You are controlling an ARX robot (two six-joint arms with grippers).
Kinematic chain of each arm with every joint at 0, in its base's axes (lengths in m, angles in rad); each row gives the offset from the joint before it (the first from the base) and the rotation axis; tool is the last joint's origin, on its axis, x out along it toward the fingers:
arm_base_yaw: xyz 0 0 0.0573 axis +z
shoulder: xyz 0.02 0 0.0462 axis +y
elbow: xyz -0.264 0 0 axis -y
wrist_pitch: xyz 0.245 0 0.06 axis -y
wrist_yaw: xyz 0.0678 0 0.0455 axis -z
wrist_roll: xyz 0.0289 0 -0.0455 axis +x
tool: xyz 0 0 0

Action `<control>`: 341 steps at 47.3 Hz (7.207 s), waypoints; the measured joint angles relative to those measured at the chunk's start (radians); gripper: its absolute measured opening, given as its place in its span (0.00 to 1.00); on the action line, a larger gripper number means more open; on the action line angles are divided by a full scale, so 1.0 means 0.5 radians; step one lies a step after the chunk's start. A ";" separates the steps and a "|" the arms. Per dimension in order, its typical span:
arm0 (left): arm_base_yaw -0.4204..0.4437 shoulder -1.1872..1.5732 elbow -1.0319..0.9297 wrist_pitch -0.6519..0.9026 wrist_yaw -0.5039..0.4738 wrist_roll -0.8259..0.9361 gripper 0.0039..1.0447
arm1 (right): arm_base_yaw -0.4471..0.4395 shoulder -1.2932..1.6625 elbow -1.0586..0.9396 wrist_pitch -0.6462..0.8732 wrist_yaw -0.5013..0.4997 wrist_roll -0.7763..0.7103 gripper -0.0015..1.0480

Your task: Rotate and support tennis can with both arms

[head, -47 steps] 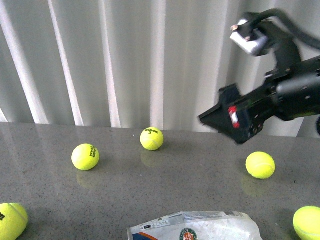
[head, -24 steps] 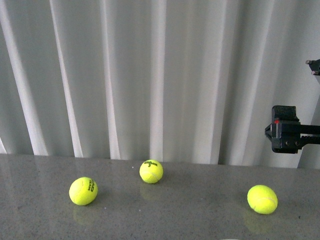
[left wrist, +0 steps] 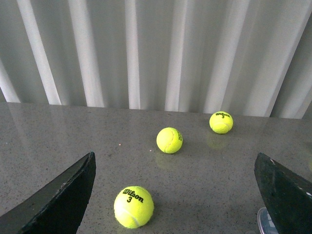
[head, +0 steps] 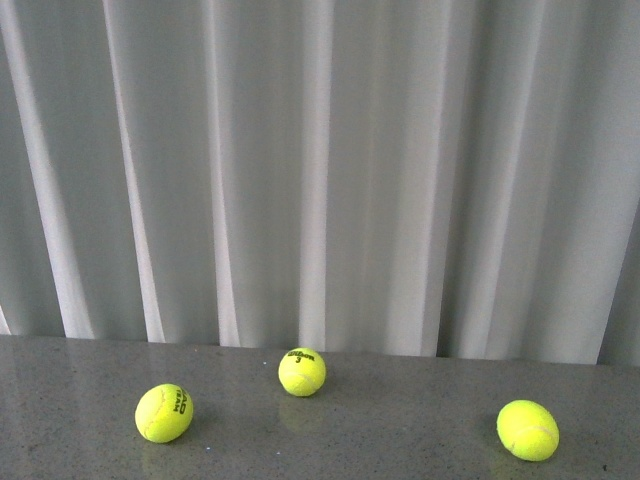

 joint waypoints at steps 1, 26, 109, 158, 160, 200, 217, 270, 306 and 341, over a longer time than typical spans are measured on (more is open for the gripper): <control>0.000 0.000 0.000 0.000 0.000 0.000 0.94 | -0.019 -0.028 -0.021 -0.005 -0.024 -0.002 0.03; 0.000 0.000 0.000 0.000 0.001 0.000 0.94 | -0.128 -0.526 -0.399 -0.122 -0.117 -0.002 0.03; 0.000 0.000 0.000 0.000 0.000 0.001 0.94 | -0.128 -2.368 -0.507 -1.893 -0.122 -0.002 0.03; 0.000 -0.002 0.000 0.000 0.000 0.000 0.94 | -0.128 -2.454 -0.507 -1.920 -0.122 -0.002 0.93; 0.000 -0.002 0.000 0.000 0.000 0.000 0.94 | -0.128 -2.454 -0.507 -1.920 -0.122 -0.002 0.93; -0.037 3.538 1.057 0.859 1.357 -0.512 0.94 | -0.130 -2.455 -0.507 -1.921 -0.122 -0.002 0.93; -0.227 3.863 1.220 1.016 1.407 -0.679 0.94 | -0.130 -2.456 -0.507 -1.921 -0.122 -0.002 0.93; -0.572 4.249 1.431 1.593 1.540 -1.457 0.22 | -0.130 -2.456 -0.507 -1.921 -0.122 -0.002 0.93; -0.669 3.645 3.236 -1.569 0.678 0.246 0.03 | -0.130 -2.456 -0.507 -1.921 -0.122 -0.002 0.93; -0.968 3.973 3.279 -1.764 -0.092 0.984 0.03 | -0.130 -2.456 -0.507 -1.921 -0.122 -0.002 0.93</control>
